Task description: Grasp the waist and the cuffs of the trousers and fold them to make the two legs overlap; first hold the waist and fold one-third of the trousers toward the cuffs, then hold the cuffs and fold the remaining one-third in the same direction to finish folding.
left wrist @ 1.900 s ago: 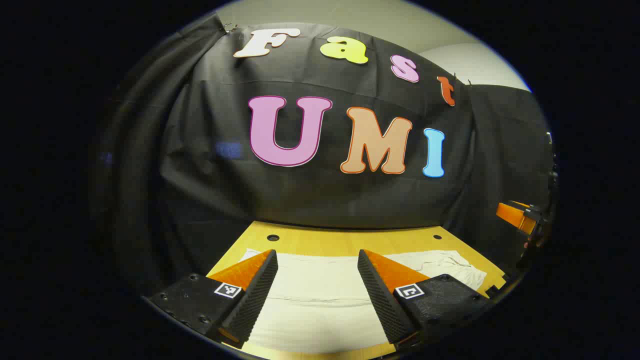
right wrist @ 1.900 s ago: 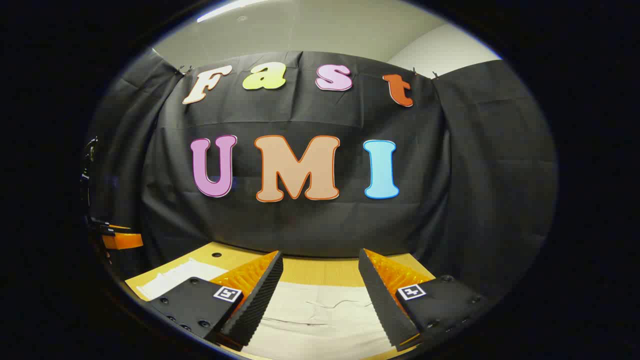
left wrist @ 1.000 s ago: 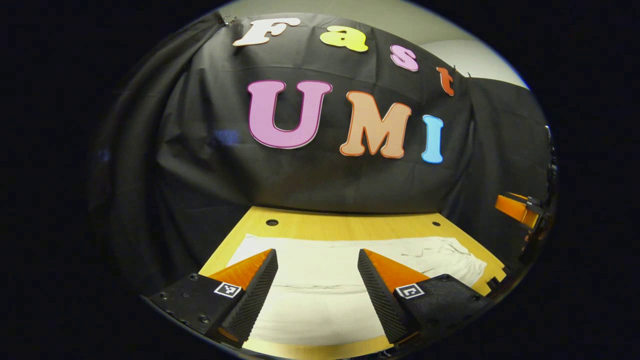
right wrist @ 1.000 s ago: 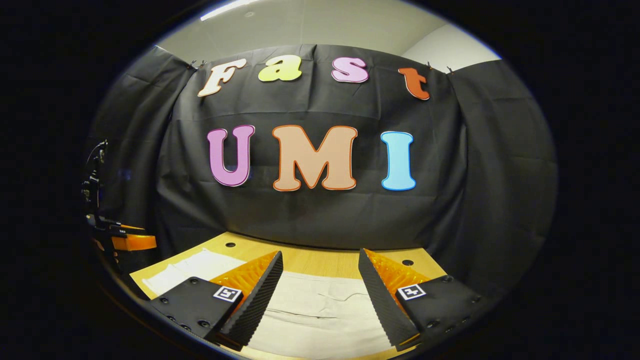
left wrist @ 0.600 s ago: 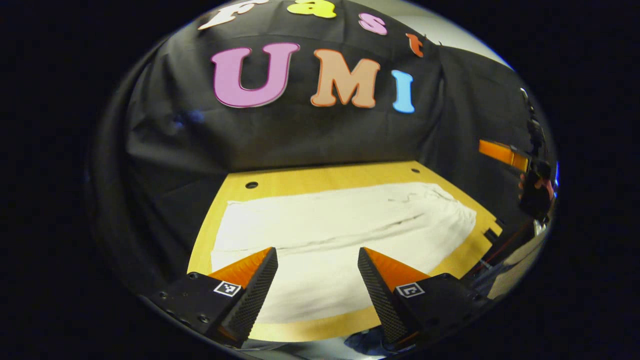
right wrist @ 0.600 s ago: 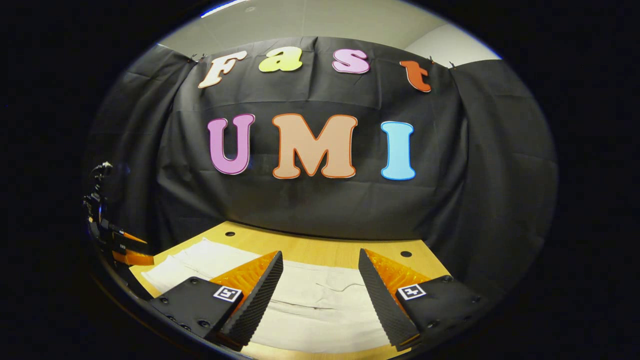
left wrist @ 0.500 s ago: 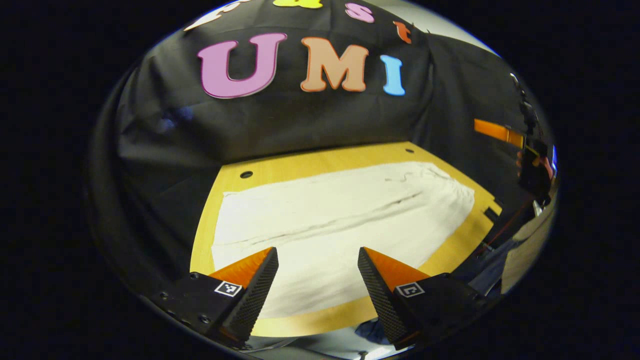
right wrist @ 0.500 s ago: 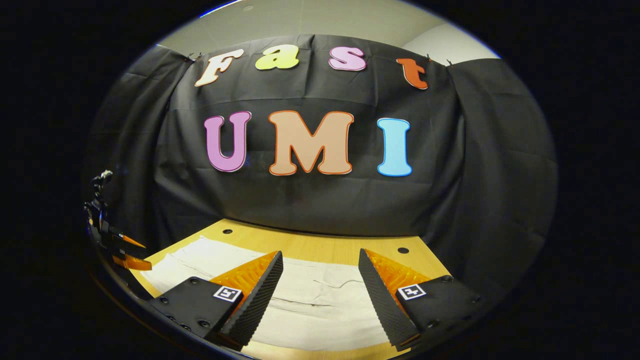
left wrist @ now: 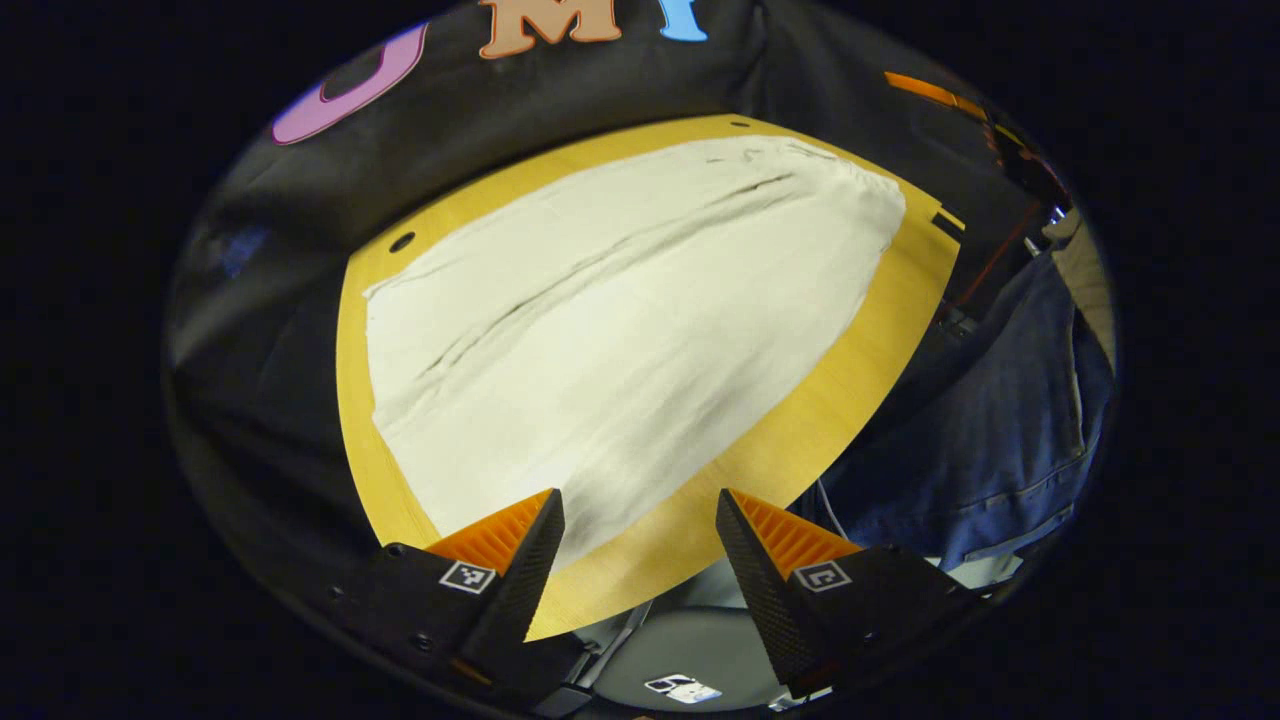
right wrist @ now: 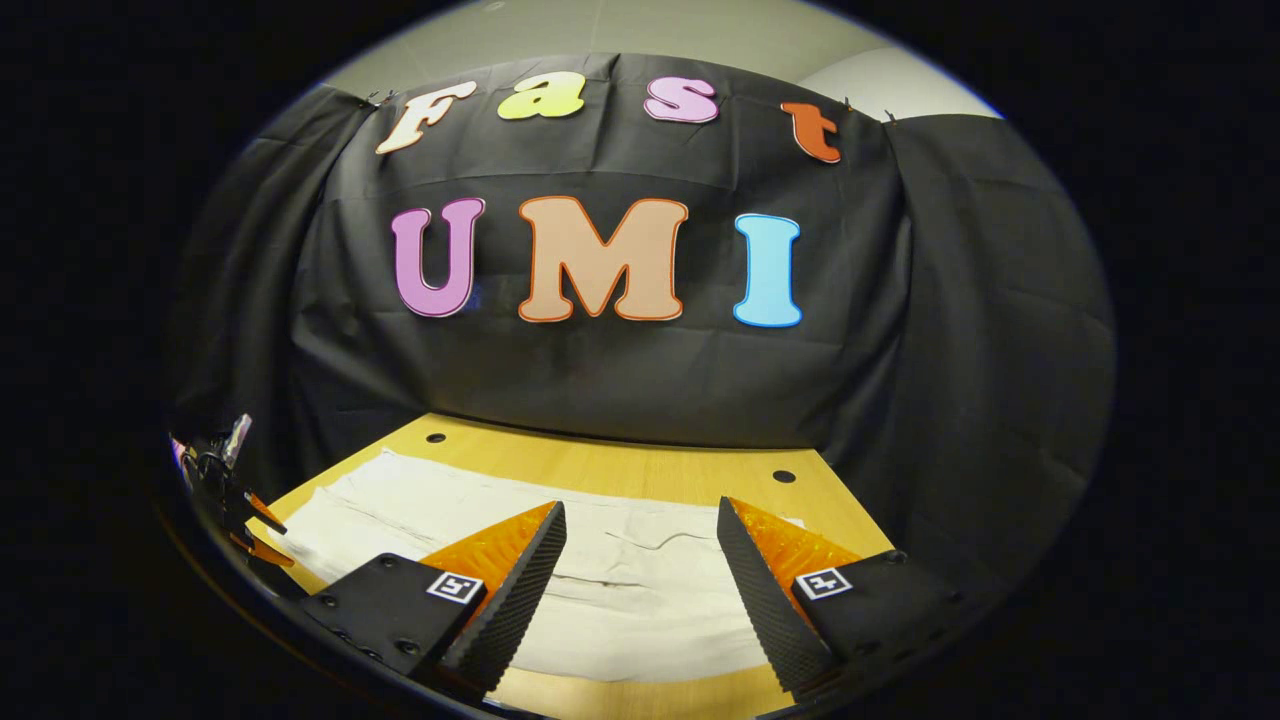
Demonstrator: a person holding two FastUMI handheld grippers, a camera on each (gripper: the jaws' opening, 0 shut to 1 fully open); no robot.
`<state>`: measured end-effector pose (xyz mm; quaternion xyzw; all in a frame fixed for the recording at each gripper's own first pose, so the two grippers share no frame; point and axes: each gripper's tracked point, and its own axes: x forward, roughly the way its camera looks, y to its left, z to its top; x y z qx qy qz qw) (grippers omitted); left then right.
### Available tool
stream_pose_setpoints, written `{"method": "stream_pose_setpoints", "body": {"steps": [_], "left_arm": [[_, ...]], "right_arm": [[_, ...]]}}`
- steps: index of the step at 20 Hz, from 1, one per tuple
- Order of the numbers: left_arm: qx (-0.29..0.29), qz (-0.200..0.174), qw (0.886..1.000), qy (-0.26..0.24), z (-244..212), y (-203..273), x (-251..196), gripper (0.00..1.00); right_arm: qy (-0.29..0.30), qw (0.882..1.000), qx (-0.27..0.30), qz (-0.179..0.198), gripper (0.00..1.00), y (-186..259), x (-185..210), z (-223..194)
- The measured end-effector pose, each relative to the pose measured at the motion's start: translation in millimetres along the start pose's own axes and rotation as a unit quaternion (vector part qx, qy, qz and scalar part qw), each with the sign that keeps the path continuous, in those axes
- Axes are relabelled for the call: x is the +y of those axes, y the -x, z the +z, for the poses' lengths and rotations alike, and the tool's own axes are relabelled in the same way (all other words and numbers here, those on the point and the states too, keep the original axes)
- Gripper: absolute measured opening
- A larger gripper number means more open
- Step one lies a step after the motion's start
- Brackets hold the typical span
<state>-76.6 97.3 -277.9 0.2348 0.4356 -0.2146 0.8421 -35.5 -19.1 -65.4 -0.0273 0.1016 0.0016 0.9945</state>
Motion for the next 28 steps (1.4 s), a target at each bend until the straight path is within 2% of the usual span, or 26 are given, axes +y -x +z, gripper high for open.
{"method": "stream_pose_setpoints", "body": {"steps": [4, 8, 18, 23, 24, 25, 28], "left_arm": [[0.059, -0.014, 0.998, -0.034, -28, -10, 15, 0.89], [0.095, -0.023, 0.992, -0.083, -37, -16, 28, 0.84], [0.153, -0.036, 0.976, -0.151, -46, -29, 33, 0.7], [0.169, -0.06, 0.972, -0.154, -49, -30, 29, 0.65], [0.179, -0.068, 0.97, -0.152, -51, -29, 28, 0.61], [0.182, -0.071, 0.968, -0.154, -49, -30, 28, 0.63], [0.198, -0.073, 0.963, -0.168, -48, -31, 31, 0.58]], "right_arm": [[0.003, 1.0, 0.01, -0.007, 0.98, 4, -4, -10], [0.012, 1.0, 0.02, -0.014, 0.98, 7, -7, -18], [0.024, 0.999, 0.039, -0.024, 0.97, 8, -20, -31], [0.026, 0.998, 0.045, -0.029, 0.97, -1, -28, -34], [0.027, 0.998, 0.048, -0.029, 0.97, -3, -28, -36], [0.028, 0.998, 0.052, -0.026, 0.97, -4, -27, -38], [0.033, 0.997, 0.06, -0.017, 0.97, -12, -24, -43]]}}
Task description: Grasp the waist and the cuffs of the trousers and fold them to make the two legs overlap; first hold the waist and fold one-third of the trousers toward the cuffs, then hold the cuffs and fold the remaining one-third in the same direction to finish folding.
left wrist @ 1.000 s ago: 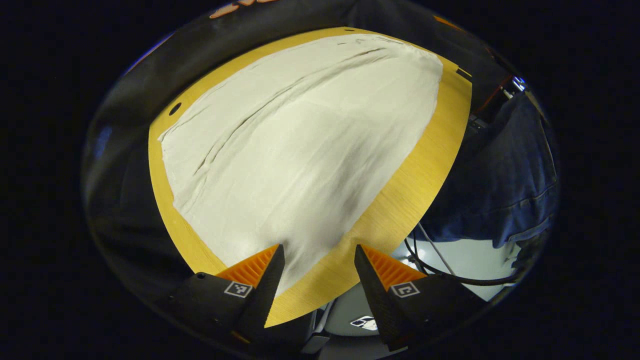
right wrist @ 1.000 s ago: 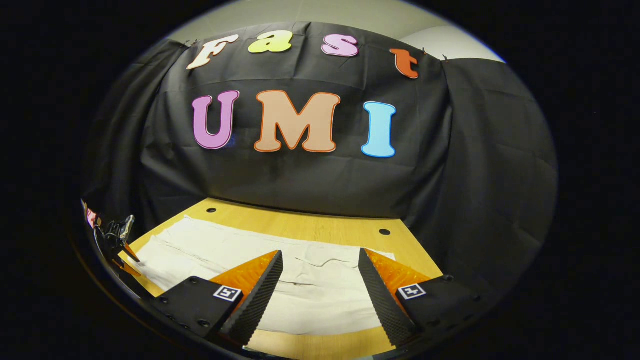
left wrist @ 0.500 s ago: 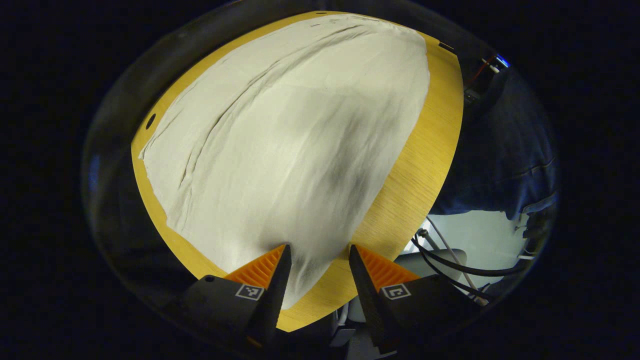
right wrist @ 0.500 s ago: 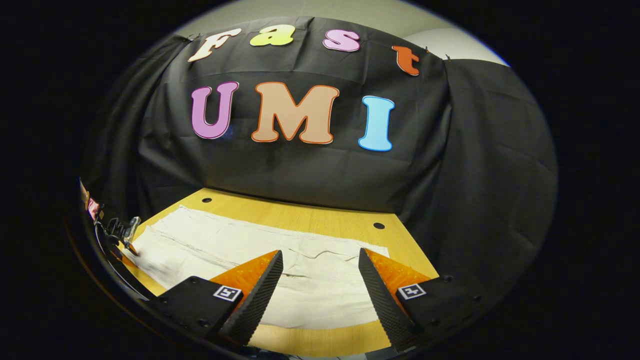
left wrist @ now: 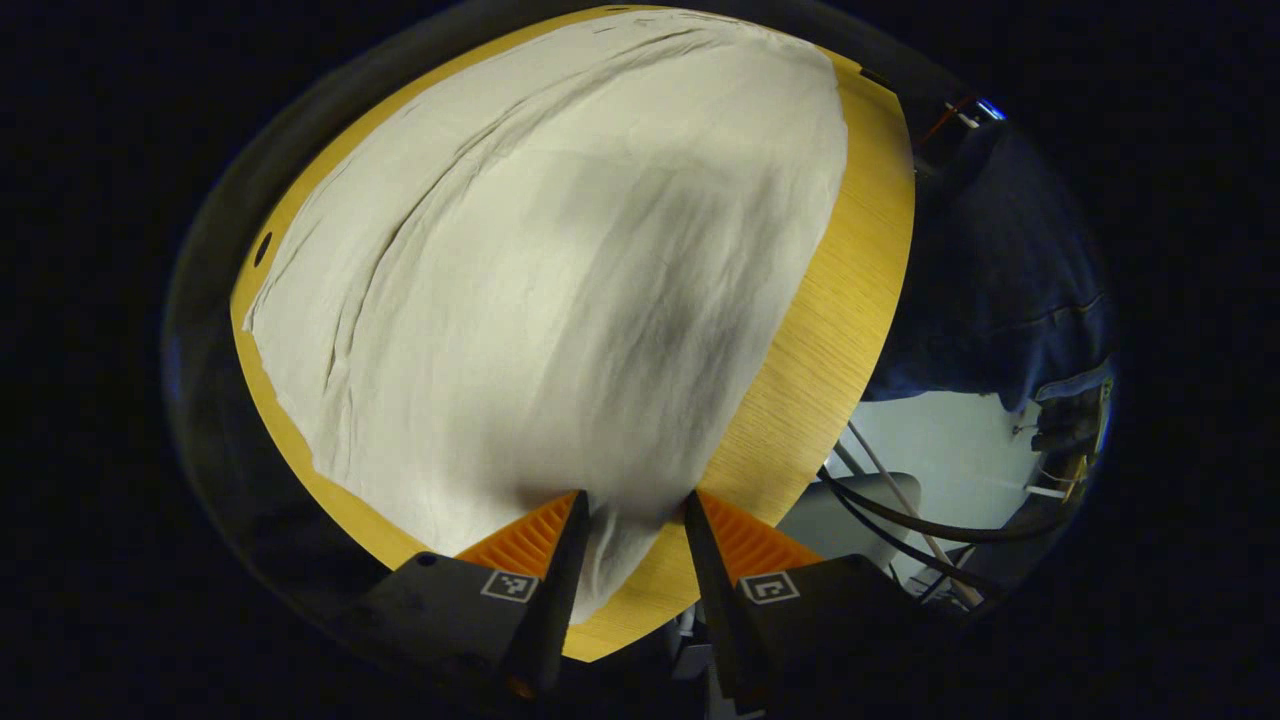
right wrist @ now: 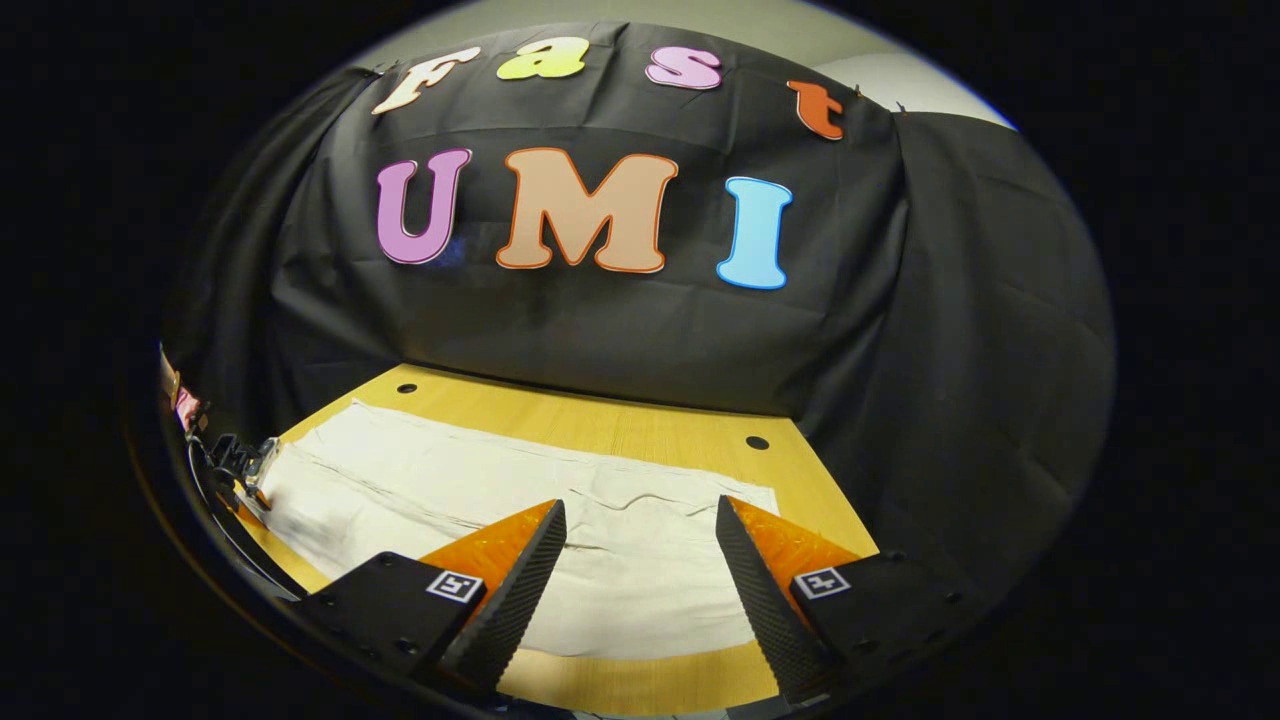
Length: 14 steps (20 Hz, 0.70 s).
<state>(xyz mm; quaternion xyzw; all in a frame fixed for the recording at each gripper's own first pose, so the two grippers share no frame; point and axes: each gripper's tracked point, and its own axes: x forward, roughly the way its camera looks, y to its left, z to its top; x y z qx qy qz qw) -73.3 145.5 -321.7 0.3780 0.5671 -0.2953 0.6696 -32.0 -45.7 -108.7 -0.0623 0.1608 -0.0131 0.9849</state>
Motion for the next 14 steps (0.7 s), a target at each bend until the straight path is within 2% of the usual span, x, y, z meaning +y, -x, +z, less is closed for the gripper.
{"method": "stream_pose_setpoints", "body": {"steps": [3, 5, 6, 7, 9, 12, 14], "left_arm": [[0.007, 0.005, 1.0, 0.001, 1, 1, 6, 0.47], [0.011, 0.007, 1.0, 0.008, 1, -1, 11, 0.28], [0.014, 0.008, 1.0, 0.004, 1, -1, 16, 0.22], [0.013, 0.01, 1.0, -0.001, 2, -1, 19, 0.11], [0.012, 0.007, 1.0, -0.007, 2, -1, 19, 0.01], [0.025, 0.012, 1.0, 0.0, 1, -1, 19, 0.0], [0.027, 0.015, 1.0, 0.004, 2, -2, 19, 0.0]], "right_arm": [[0.007, 1.0, 0.0, 0.012, 0.96, -5, 1, -3], [0.02, 1.0, 0.005, 0.016, 0.96, -9, -1, -8], [0.029, 0.999, 0.013, 0.022, 0.99, -11, -3, -15], [0.036, 0.999, 0.019, 0.028, 0.99, -12, -3, -22], [0.059, 0.997, 0.038, 0.043, 0.96, -13, -7, -37], [0.092, 0.99, 0.069, 0.078, 0.96, -12, -13, -64], [0.131, 0.981, 0.097, 0.101, 0.96, -16, -16, -88]]}}
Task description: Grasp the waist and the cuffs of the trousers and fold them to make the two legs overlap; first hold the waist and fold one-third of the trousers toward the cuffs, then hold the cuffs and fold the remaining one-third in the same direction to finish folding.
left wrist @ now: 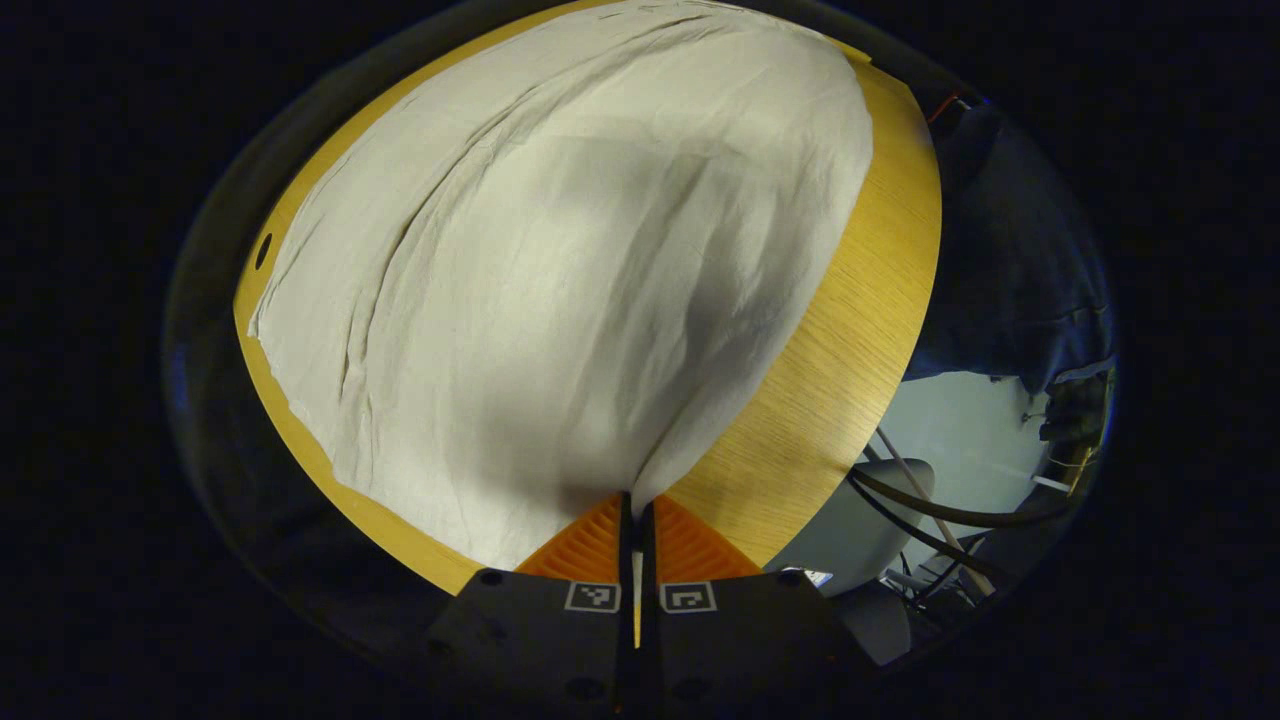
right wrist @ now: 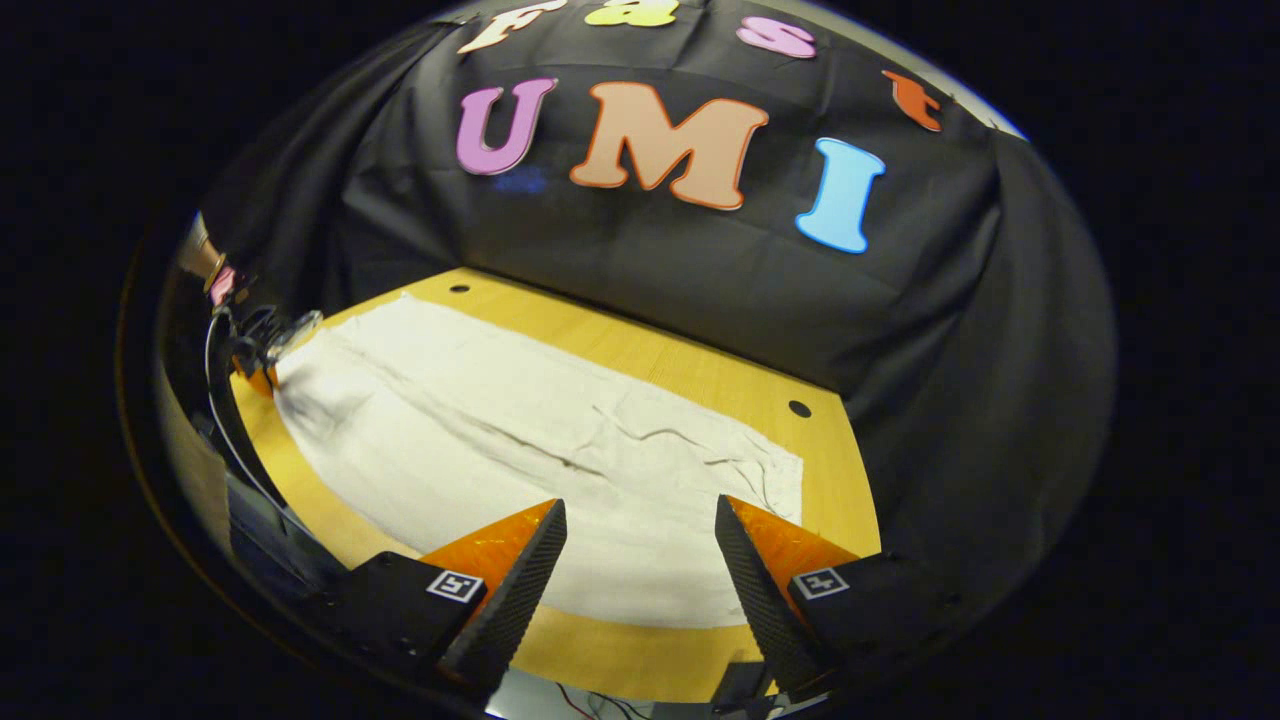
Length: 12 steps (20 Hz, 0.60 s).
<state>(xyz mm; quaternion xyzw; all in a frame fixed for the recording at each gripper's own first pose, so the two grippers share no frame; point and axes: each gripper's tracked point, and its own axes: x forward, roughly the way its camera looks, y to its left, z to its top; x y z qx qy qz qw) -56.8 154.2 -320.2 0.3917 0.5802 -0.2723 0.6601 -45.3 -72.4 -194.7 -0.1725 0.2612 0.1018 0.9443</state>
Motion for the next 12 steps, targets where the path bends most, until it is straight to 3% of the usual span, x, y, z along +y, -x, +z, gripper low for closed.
{"method": "stream_pose_setpoints", "body": {"steps": [3, 6, 9, 12], "left_arm": [[0.004, 0.003, 1.0, 0.017, 0, 0, 0, 0.0], [0.005, 0.009, 1.0, 0.023, 0, 0, 0, 0.0], [0.006, 0.012, 1.0, 0.028, 1, -1, 0, 0.0], [0.008, 0.012, 0.999, 0.038, 1, -1, 0, 0.0]], "right_arm": [[0.064, 0.995, 0.066, 0.041, 0.96, -9, 0, -47], [0.133, 0.98, 0.126, 0.075, 0.96, -20, -7, -86], [0.188, 0.962, 0.166, 0.111, 0.98, -30, -10, -116], [0.245, 0.934, 0.21, 0.151, 0.96, -40, -11, -139]]}}
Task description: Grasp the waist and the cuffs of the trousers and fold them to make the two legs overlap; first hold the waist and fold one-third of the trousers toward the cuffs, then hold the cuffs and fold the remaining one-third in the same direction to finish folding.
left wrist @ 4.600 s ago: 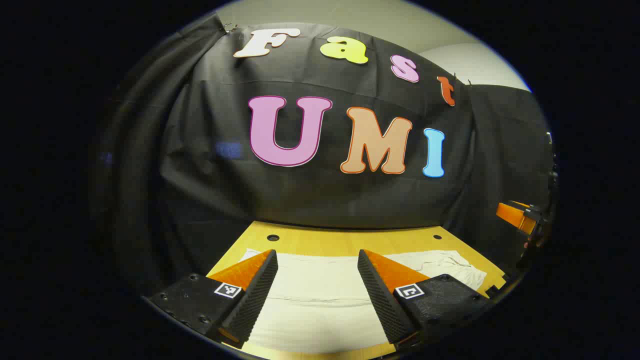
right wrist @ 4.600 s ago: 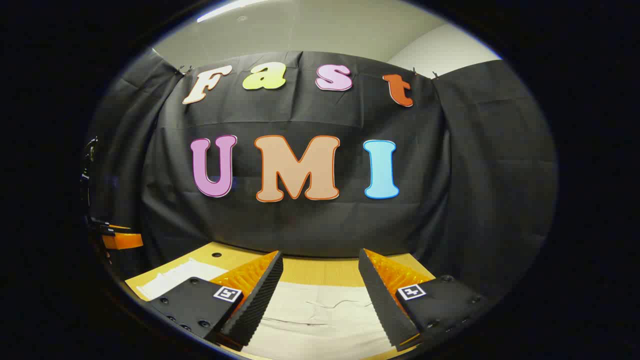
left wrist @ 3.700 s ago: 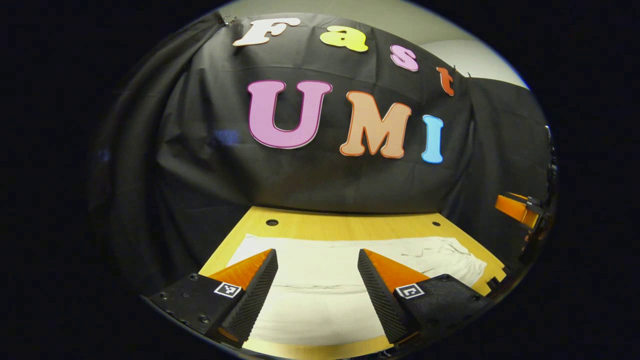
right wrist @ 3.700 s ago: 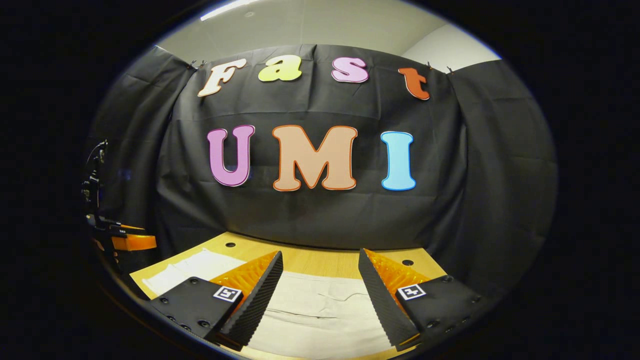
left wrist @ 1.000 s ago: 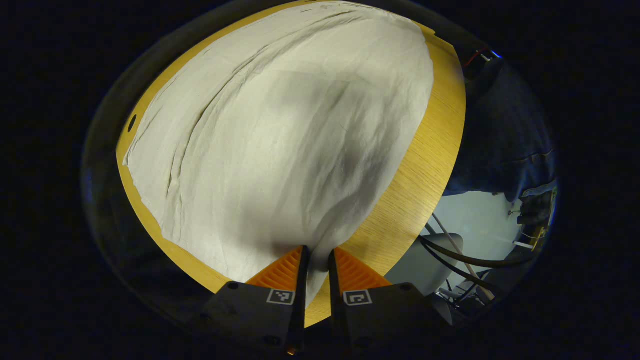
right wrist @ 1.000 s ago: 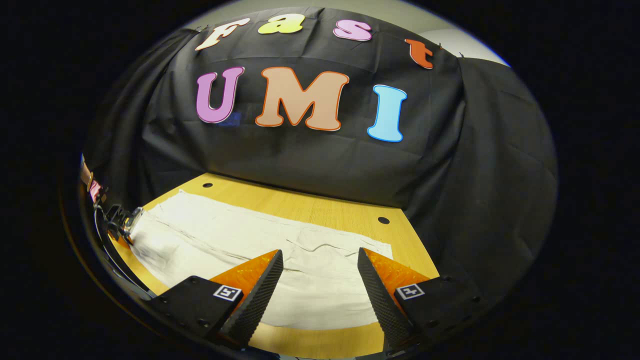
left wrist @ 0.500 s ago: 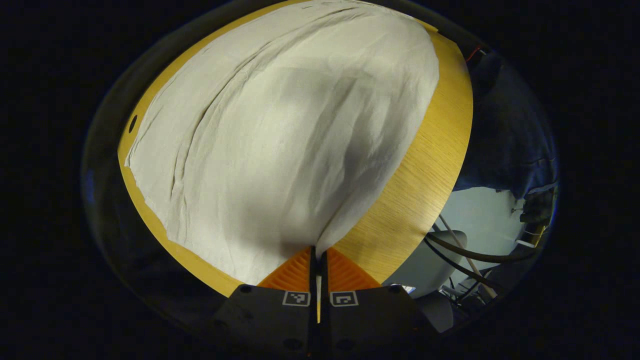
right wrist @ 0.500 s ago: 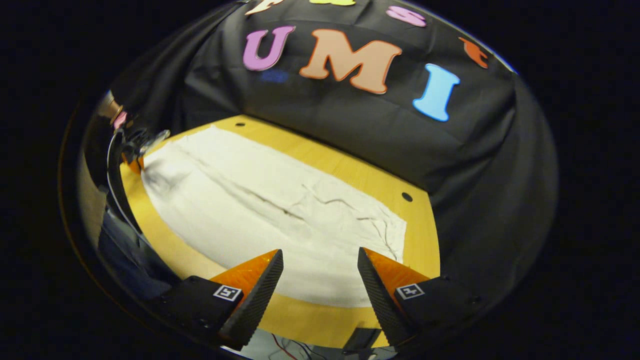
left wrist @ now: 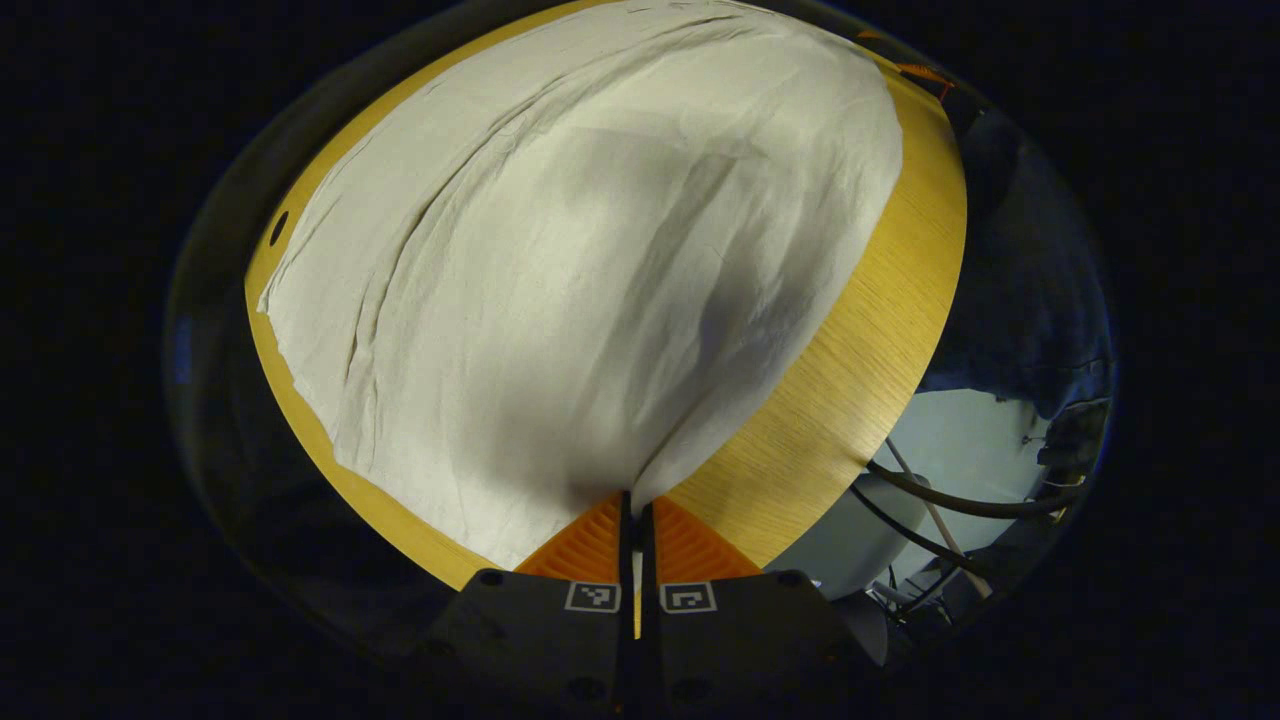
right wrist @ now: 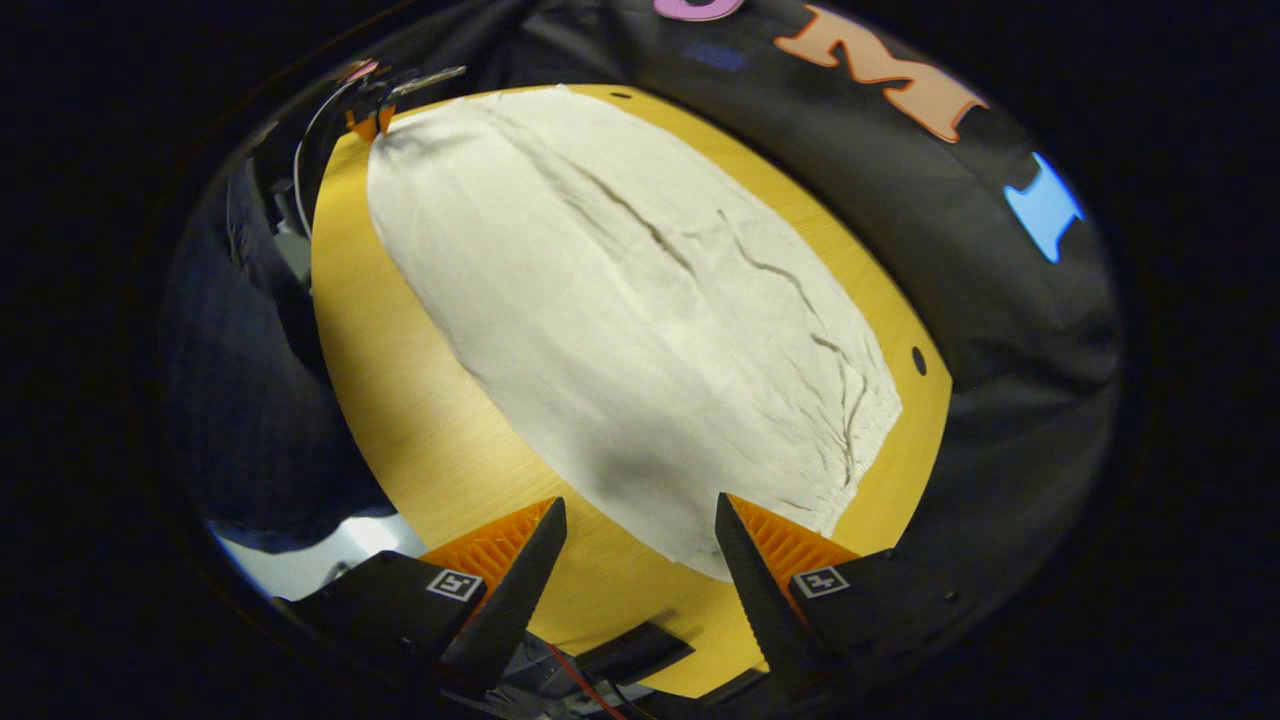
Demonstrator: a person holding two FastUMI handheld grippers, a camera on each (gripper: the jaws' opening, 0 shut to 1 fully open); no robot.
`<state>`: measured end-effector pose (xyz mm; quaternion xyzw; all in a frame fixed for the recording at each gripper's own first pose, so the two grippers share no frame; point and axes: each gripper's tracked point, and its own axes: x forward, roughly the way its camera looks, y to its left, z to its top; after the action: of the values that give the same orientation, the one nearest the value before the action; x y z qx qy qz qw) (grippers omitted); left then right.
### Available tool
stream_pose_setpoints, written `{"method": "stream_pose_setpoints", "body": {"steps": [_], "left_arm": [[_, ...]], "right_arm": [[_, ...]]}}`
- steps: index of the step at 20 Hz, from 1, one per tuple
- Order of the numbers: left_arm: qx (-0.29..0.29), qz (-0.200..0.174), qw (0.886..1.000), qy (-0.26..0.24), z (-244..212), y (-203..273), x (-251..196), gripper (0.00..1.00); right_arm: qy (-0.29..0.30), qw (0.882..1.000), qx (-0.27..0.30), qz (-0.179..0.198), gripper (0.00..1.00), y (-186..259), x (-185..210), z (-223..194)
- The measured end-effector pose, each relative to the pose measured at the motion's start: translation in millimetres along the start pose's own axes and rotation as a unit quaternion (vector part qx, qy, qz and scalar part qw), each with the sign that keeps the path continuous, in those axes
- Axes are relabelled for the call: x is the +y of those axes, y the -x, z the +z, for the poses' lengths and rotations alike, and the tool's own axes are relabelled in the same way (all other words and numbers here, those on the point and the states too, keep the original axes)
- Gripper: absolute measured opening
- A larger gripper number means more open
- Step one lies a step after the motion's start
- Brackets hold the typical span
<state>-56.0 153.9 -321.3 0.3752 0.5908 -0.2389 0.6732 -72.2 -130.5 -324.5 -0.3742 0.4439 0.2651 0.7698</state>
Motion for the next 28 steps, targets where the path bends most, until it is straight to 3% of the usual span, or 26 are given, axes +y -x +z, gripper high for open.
{"method": "stream_pose_setpoints", "body": {"steps": [4, 8, 12, 17, 22, 25, 28], "left_arm": [[0.004, -0.002, 1.0, 0.007, 0, 0, 0, 0.0], [0.013, -0.008, 1.0, 0.01, 1, 0, 0, 0.0], [0.016, -0.008, 1.0, 0.001, 0, -1, 1, 0.0], [0.017, -0.016, 1.0, -0.003, 1, 0, 1, 0.0], [0.012, -0.022, 1.0, 0.005, 1, -1, 1, 0.0], [0.012, -0.025, 1.0, 0.015, 2, -1, 1, 0.0], [0.016, -0.023, 1.0, 0.011, 2, -2, 1, 0.0]], "right_arm": [[0.038, 0.997, 0.047, 0.052, 0.96, -27, 2, -18], [0.035, 0.993, 0.073, 0.089, 0.98, -40, 6, -18], [0.024, 0.988, 0.092, 0.121, 0.93, -43, 12, -19], [0.005, 0.986, 0.106, 0.13, 0.88, -46, 8, -19], [-0.015, 0.986, 0.121, 0.116, 0.68, -47, 1, -19], [-0.022, 0.989, 0.121, 0.086, 0.24, -51, -11, -18], [-0.012, 0.99, 0.119, 0.077, 0.09, -52, -11, -20]]}}
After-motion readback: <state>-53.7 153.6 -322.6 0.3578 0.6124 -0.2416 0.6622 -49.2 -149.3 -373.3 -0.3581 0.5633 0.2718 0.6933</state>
